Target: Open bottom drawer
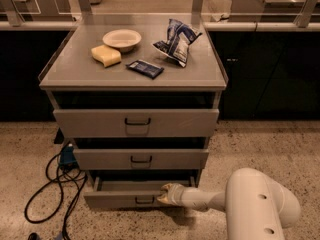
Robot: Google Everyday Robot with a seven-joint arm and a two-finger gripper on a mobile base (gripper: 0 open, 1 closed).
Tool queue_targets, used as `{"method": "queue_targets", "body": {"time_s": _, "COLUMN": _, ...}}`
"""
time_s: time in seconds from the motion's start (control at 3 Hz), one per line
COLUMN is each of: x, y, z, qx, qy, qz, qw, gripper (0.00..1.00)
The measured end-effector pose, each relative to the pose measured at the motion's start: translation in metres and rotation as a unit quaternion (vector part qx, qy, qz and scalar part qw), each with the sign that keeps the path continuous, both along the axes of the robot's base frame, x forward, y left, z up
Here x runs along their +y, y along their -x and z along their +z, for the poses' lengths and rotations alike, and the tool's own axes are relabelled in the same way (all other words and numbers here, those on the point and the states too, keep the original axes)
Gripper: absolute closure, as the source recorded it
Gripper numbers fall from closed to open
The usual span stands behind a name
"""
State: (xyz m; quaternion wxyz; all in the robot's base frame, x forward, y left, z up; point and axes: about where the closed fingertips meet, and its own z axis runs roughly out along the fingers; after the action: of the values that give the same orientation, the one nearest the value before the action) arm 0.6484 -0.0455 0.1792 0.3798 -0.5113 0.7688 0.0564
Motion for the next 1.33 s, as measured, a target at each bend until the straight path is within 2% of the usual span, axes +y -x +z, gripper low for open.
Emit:
{"method": "queue_targets", "body": {"time_s": 1.0, "x": -0.019, "y": -0.003, "z": 0.011, "qx": -0.006, "qy": 0.012, "qz": -0.021, "qw": 0.9997, "gripper": 1.0}}
{"method": "queue_targets", "body": {"time_s": 1.33, "x": -0.019, "y": -0.003, "z": 0.011, "qx": -0.005, "qy": 0.012, "qz": -0.021, "qw": 0.9997, "gripper": 0.81}}
